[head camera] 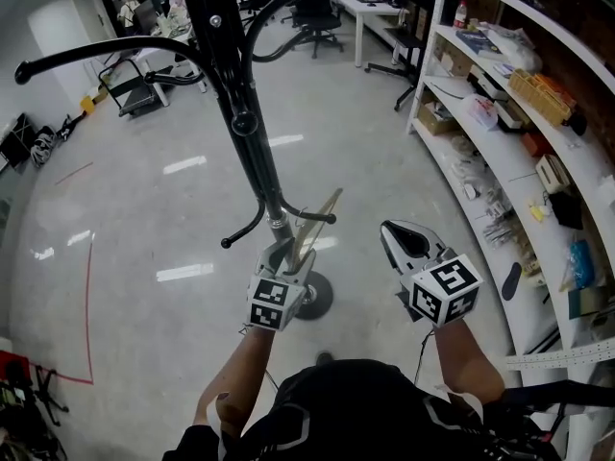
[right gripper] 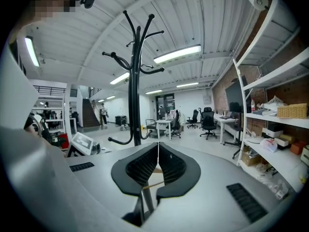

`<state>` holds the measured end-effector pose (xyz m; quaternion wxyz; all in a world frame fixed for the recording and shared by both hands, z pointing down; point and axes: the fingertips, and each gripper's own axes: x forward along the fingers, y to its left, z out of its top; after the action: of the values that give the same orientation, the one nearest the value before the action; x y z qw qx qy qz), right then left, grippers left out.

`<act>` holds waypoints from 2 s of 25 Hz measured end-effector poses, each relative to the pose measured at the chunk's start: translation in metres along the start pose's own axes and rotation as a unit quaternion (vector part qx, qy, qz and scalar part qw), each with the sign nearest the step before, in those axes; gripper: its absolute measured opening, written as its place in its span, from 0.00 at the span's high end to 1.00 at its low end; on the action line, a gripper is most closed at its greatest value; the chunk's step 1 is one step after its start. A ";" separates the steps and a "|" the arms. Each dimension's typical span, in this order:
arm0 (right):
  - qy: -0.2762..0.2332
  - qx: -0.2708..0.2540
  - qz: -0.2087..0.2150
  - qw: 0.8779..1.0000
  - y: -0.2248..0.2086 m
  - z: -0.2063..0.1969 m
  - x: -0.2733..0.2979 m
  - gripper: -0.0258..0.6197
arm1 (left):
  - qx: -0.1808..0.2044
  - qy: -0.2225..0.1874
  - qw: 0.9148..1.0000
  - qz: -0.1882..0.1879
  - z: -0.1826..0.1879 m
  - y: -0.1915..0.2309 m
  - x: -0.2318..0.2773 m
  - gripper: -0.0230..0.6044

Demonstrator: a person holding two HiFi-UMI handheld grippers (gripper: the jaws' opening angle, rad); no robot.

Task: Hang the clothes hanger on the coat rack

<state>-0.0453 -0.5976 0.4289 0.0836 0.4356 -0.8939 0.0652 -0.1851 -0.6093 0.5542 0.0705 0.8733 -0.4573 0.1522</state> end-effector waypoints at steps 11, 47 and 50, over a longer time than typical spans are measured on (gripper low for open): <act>-0.024 0.000 0.067 0.997 0.014 0.007 -0.071 0.95 | -0.016 -0.119 0.993 0.023 0.084 -0.078 -0.105 0.86; -0.015 -0.010 0.156 0.988 0.277 -0.056 -0.372 0.95 | -0.068 -0.187 0.979 0.050 0.031 -0.343 -0.498 0.96; -0.002 -0.021 0.156 0.987 0.304 -0.066 -0.396 0.95 | -0.080 -0.187 0.978 0.047 0.019 -0.360 -0.528 0.96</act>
<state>-0.0394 -0.0948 0.3982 0.0793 0.2888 -0.9523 0.0579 -0.1686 0.0023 0.3678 0.0459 0.8554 -0.5137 -0.0474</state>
